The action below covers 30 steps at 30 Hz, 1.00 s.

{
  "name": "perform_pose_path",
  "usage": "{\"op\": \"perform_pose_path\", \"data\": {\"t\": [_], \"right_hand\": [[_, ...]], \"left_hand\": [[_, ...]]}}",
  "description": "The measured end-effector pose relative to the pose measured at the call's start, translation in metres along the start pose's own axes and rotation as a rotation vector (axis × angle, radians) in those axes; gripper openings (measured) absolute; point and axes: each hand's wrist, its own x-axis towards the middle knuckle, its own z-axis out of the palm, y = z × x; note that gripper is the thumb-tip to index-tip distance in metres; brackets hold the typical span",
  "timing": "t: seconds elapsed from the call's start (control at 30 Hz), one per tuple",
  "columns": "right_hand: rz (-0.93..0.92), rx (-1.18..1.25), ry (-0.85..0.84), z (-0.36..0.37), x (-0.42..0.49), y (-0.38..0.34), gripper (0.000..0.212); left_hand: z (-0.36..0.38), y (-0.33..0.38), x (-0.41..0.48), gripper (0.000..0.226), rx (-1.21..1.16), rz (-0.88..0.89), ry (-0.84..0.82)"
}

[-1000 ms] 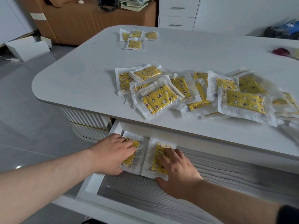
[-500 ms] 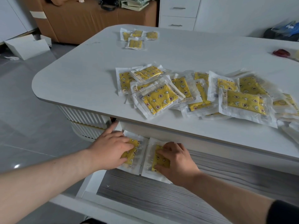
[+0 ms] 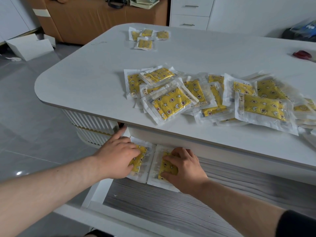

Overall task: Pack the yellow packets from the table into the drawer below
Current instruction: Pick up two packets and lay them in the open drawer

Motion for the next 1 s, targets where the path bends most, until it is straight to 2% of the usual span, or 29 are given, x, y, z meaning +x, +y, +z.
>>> {"op": "perform_pose_path", "data": {"t": [0.3,0.57,0.83,1.0], "right_hand": [[0.069,0.092,0.032,-0.003,0.002,-0.002,0.053],[0.092,0.071,0.017,-0.003,0.006,-0.003,0.052],[0.055,0.113,-0.039,-0.028,-0.008,-0.014,0.044],[0.09,0.196,-0.269,-0.072,-0.034,-0.018,0.036]], "left_hand": [[-0.006,0.003,0.001,0.049,-0.014,-0.024,-0.011],[-0.01,0.004,0.003,0.053,-0.031,-0.027,-0.061],[-0.029,0.005,-0.003,0.052,-0.178,-0.087,-0.095],[-0.066,-0.003,-0.005,0.038,-0.333,-0.074,-0.356]]}}
